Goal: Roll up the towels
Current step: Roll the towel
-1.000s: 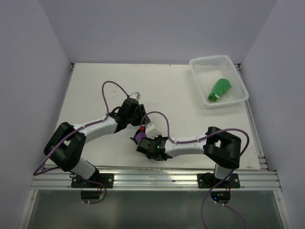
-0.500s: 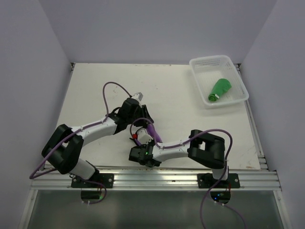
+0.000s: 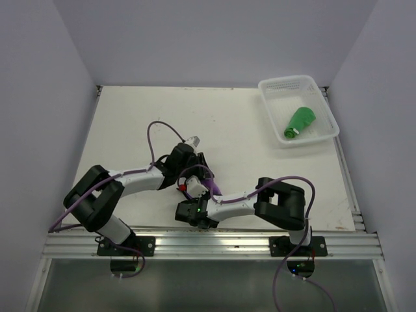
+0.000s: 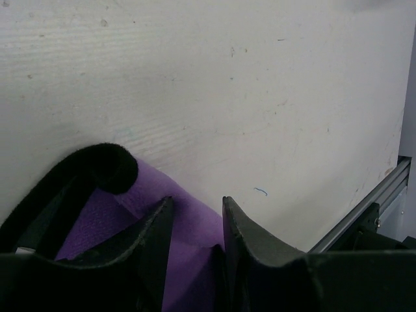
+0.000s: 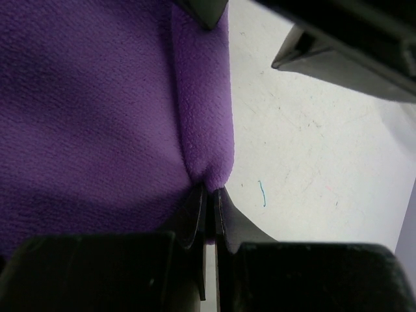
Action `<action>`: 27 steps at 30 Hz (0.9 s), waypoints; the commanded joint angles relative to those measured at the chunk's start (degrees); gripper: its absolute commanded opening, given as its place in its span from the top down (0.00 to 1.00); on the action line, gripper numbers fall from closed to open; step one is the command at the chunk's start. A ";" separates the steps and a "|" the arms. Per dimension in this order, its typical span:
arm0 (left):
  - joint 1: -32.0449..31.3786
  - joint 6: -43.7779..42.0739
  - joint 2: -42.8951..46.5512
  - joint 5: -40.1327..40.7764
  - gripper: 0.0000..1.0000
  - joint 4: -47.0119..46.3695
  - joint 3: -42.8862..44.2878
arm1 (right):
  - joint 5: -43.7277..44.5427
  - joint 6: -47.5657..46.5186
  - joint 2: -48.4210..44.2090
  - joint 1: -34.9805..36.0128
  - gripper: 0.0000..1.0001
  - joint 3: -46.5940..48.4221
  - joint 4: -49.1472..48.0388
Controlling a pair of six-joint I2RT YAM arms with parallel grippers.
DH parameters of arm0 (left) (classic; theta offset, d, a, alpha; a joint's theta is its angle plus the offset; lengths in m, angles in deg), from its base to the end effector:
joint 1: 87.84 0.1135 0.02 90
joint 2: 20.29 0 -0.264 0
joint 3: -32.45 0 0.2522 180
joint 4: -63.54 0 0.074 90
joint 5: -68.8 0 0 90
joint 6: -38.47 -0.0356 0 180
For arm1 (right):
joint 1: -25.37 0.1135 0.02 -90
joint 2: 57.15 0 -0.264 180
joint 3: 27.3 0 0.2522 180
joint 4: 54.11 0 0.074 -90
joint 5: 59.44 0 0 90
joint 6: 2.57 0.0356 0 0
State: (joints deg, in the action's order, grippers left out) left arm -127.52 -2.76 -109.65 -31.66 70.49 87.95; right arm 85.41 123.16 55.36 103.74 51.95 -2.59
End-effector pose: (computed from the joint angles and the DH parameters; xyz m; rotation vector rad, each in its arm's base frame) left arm 0.2337 -0.2023 0.1657 -0.0929 2.4796 -0.9541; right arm 0.0972 0.3277 0.1250 -0.7633 2.1010 -0.5452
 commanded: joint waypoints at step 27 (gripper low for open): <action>-0.84 -1.05 -3.80 6.59 0.66 -21.05 -15.37 | -20.65 2.85 -25.74 -3.66 0.63 -5.98 -5.85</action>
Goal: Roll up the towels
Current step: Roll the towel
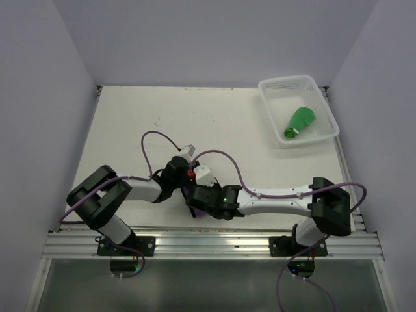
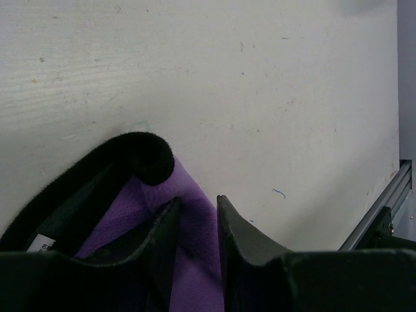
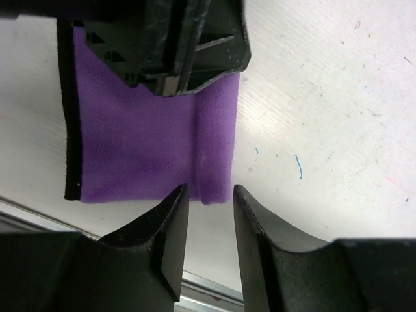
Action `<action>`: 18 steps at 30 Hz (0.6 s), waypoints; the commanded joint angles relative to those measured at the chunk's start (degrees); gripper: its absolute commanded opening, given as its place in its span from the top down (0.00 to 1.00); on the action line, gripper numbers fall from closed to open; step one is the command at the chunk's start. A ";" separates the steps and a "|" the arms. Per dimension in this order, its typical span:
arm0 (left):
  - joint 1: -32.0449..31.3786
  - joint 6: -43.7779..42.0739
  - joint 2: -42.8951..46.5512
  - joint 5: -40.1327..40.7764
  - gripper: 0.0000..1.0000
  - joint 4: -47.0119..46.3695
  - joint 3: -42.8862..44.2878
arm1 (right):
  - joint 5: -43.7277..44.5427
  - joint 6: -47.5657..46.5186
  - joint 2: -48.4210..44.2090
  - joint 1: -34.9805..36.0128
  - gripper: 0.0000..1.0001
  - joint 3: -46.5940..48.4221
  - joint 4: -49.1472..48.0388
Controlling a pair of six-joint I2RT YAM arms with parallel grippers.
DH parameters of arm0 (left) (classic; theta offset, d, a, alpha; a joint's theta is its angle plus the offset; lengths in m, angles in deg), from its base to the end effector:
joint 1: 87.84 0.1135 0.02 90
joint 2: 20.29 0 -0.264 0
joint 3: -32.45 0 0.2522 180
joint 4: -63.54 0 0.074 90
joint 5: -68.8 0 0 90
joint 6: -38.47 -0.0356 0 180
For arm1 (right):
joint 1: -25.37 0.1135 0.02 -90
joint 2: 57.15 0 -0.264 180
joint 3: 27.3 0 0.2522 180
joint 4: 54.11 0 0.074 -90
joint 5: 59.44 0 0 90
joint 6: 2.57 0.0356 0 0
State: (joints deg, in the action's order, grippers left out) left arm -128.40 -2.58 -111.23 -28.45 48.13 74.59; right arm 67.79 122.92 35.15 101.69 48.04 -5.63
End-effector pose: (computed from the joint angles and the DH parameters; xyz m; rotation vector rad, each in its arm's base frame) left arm 0.2111 -0.1866 0.1275 -0.0914 2.3357 -0.9909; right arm 0.0953 0.3004 0.2106 -0.6651 2.2859 -0.0203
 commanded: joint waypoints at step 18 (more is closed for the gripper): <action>0.13 -1.40 -0.12 3.99 0.66 2.80 -3.68 | -33.45 17.60 -19.61 -21.64 0.56 -27.30 -33.57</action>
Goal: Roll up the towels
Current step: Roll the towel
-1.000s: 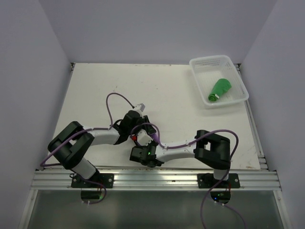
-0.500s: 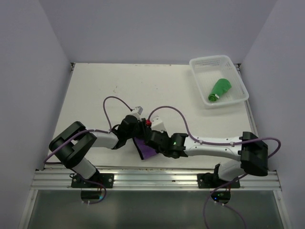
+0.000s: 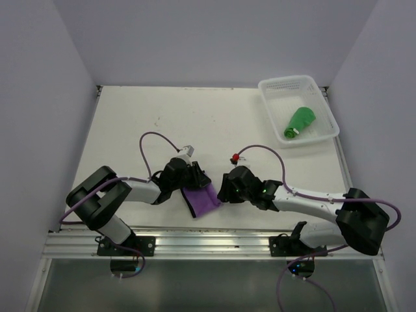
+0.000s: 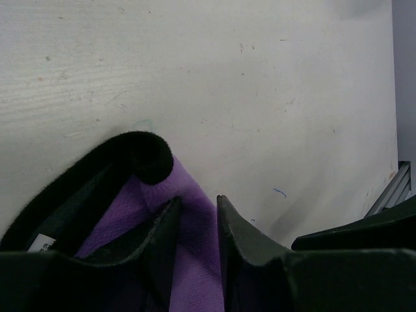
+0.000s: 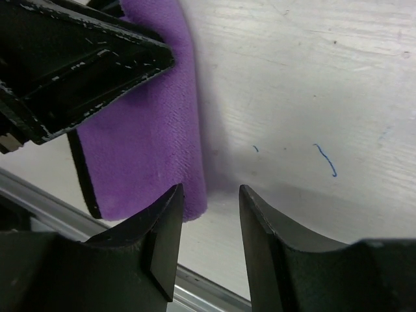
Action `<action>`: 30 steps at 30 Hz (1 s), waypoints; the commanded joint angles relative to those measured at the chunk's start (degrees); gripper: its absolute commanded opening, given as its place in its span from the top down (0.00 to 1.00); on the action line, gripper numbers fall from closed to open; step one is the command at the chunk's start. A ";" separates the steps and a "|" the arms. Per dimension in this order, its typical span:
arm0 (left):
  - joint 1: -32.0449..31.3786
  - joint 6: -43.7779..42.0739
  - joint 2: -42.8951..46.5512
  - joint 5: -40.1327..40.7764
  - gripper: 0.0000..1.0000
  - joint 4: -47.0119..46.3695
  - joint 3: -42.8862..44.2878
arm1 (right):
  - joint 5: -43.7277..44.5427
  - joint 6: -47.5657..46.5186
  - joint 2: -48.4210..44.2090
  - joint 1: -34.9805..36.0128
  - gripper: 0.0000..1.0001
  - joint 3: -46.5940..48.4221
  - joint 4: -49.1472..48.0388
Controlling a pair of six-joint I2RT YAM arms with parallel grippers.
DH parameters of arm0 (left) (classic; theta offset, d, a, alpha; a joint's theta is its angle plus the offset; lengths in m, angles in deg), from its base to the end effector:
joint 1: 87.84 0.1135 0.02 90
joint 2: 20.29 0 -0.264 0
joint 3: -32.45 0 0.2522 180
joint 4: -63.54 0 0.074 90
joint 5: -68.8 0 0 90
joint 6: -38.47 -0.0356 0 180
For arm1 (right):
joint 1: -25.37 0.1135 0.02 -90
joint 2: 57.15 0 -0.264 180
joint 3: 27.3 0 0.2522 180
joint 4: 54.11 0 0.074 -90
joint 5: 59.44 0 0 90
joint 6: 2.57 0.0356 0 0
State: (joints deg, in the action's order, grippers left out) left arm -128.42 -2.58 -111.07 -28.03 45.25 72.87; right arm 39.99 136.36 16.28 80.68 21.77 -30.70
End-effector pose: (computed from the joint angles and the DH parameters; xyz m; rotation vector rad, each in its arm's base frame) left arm 0.2077 -0.1835 0.1252 -0.0925 2.3102 -0.9986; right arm 0.1458 0.2004 0.1817 -0.0594 2.4921 0.6333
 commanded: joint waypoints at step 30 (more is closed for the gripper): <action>0.15 2.11 0.08 4.54 0.66 7.70 -1.78 | -6.62 -1.02 6.91 -1.08 0.96 -6.31 -13.70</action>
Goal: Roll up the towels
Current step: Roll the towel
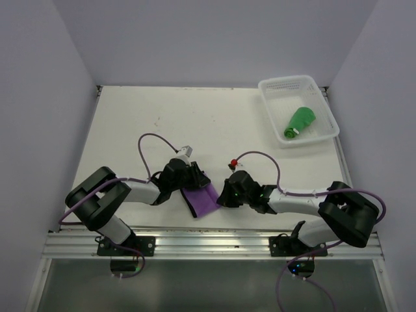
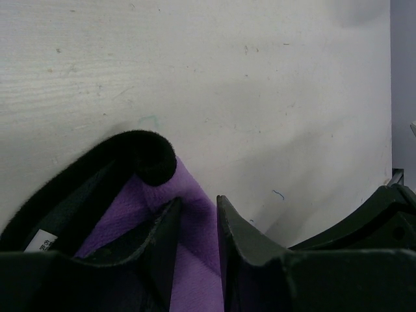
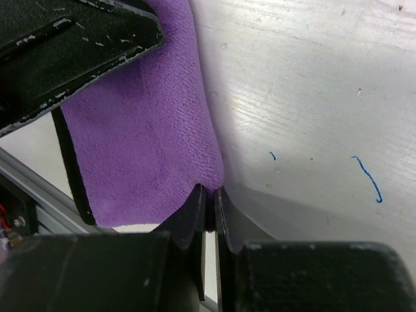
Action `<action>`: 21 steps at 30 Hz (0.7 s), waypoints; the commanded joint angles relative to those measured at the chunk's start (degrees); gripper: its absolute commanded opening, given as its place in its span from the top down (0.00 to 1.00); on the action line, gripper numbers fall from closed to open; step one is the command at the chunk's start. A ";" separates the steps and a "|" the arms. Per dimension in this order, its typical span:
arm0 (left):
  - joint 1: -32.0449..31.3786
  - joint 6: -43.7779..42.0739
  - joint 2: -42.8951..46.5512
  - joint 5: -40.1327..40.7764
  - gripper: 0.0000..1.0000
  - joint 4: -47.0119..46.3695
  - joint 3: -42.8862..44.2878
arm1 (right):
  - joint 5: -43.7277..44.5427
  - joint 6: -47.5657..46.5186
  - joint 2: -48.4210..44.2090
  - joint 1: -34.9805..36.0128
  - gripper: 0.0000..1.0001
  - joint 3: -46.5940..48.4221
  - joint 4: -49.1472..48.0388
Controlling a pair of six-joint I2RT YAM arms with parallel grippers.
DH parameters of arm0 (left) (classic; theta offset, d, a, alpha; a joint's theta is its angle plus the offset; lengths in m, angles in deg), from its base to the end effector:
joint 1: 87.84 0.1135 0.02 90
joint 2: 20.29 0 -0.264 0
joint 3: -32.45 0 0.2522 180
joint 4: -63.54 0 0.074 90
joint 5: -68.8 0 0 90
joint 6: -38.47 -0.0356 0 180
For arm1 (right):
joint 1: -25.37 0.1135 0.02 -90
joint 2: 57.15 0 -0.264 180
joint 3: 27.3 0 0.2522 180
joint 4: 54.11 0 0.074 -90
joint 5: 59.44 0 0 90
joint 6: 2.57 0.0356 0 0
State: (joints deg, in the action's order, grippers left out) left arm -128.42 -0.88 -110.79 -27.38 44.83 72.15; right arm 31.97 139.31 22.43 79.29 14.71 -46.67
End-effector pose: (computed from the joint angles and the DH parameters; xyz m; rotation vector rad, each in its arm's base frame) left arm 0.2059 -0.1814 0.1239 -0.1342 2.3113 -1.0024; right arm 0.1477 0.2012 0.1419 -0.0321 2.5285 0.8164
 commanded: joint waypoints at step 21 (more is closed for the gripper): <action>0.94 -0.47 3.04 2.57 0.64 19.63 9.75 | 37.34 -15.40 5.94 19.29 1.00 14.11 22.40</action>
State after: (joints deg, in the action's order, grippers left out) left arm -128.40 0.30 -109.96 -27.03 60.83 80.52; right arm 60.62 125.87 26.97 96.27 26.19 -30.96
